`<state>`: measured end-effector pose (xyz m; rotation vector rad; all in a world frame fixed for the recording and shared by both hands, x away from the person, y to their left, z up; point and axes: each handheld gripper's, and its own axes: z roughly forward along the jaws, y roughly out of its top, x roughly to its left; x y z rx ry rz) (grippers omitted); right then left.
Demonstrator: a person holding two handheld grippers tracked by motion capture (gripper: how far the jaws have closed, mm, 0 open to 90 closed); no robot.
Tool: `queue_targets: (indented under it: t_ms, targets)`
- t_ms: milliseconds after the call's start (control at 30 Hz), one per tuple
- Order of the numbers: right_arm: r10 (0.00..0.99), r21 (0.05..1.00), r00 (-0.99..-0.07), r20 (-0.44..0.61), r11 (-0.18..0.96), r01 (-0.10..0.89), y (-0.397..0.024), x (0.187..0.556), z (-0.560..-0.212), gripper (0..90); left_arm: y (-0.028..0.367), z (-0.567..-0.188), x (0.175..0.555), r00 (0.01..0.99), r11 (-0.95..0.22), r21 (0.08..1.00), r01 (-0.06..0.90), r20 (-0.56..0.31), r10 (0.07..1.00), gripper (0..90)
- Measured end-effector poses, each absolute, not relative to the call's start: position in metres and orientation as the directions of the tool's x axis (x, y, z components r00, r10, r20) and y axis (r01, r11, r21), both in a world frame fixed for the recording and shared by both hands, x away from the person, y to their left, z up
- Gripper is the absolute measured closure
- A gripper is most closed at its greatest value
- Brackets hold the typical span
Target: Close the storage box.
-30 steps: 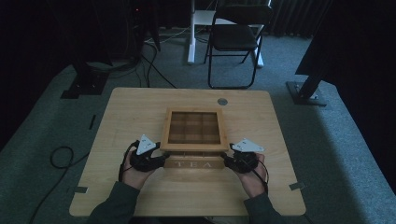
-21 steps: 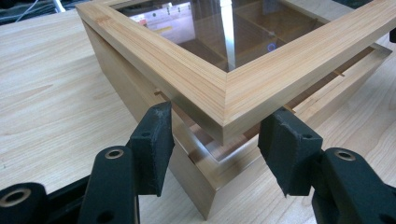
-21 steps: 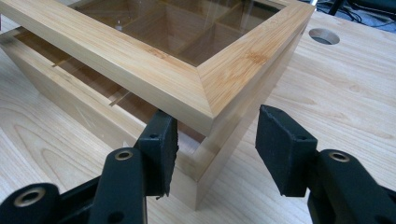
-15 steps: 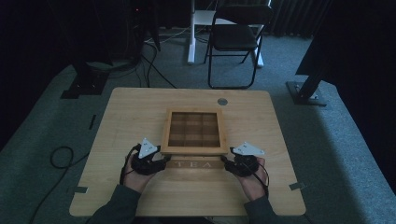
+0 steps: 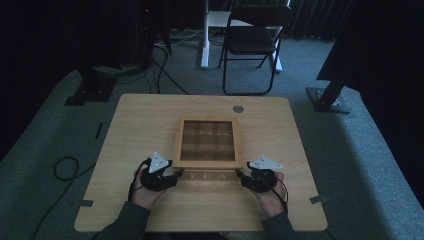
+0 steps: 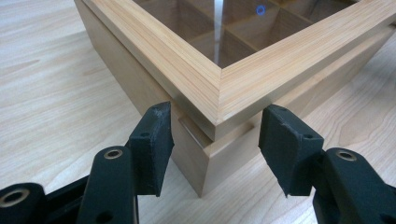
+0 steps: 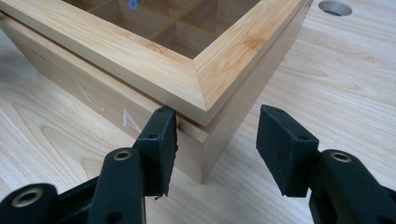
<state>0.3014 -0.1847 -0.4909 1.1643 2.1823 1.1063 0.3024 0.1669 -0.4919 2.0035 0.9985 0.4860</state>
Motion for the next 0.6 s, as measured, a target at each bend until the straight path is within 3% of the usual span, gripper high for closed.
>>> queue_targets:
  t_ms: [600]
  targets:
    - [0.85, 0.842, -0.527, -0.017, 0.296, 0.451, -0.202, 0.294, -0.473, 45.4, 0.19, -0.479, 0.297, 0.579, -0.283, 0.844, 0.455, -0.039, 0.814, 44.5]
